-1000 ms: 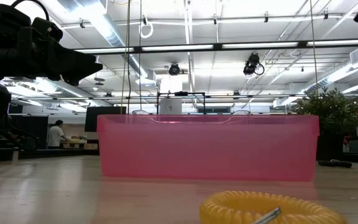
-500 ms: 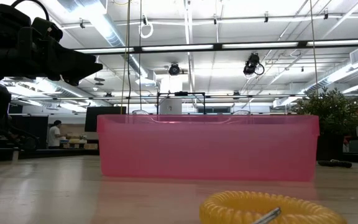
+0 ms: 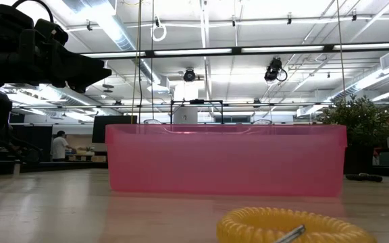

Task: Sort spring keychains
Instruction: Put the yellow spring keychain into the transparent bin

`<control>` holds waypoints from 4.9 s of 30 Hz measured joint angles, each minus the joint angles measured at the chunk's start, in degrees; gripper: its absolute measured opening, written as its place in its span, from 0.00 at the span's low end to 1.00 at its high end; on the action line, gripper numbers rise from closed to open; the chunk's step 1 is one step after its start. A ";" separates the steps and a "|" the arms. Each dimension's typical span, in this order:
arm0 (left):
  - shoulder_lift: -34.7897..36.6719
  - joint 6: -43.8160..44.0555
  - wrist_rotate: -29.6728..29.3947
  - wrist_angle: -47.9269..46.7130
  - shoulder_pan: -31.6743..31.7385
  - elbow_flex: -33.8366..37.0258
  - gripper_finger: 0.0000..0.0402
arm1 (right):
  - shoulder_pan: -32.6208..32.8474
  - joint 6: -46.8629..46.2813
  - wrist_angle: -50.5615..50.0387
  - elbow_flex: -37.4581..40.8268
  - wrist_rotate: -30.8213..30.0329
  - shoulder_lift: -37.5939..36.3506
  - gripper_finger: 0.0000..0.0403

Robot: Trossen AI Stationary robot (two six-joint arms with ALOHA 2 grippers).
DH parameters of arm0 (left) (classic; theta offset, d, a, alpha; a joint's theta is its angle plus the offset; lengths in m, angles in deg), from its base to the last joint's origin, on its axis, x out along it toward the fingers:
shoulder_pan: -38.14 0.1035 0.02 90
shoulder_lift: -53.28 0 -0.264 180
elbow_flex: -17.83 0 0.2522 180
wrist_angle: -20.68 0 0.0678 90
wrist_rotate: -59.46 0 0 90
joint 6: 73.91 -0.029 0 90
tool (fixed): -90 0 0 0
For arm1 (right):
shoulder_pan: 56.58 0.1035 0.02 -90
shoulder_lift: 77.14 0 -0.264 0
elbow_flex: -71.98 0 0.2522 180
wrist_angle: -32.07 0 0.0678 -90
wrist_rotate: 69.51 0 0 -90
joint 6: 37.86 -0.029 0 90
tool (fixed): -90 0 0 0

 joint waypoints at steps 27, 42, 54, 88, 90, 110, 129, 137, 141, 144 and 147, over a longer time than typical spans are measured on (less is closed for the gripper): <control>0.00 0.02 0.00 0.00 0.00 0.00 0.55 | 1.61 -7.75 0.63 0.00 4.02 10.33 0.41; 0.02 0.00 0.00 0.00 0.00 0.01 0.55 | 1.65 -8.46 3.00 -0.24 3.89 16.88 0.41; 0.02 0.00 0.00 0.00 0.00 0.02 0.55 | 1.06 -9.79 3.94 -0.20 6.85 17.08 0.14; 0.00 0.01 0.00 0.00 0.01 0.02 0.55 | 0.45 8.56 4.47 0.13 -32.08 -14.04 0.02; 0.01 0.00 0.00 0.02 0.01 0.01 0.55 | 0.35 9.94 5.42 0.11 -36.17 -15.41 0.02; 0.00 0.01 0.00 0.04 0.01 0.00 0.55 | -23.12 52.85 62.16 21.00 -14.62 -27.33 0.02; 0.01 0.00 0.02 0.26 0.01 0.02 0.55 | -54.18 54.85 75.75 26.29 12.92 -24.69 0.02; 0.00 0.00 0.02 0.31 0.00 0.02 0.55 | -61.13 54.71 78.91 22.41 20.24 -16.71 0.02; 0.00 0.00 0.02 0.33 0.02 0.02 0.55 | -62.63 55.13 78.86 18.92 24.00 -12.89 0.02; 0.01 0.02 0.02 0.34 0.01 0.02 0.55 | -63.10 55.65 78.81 17.23 25.89 -11.00 0.02; 0.02 0.00 0.02 0.37 0.02 0.02 0.55 | -63.44 56.20 78.11 16.37 26.51 -10.01 0.02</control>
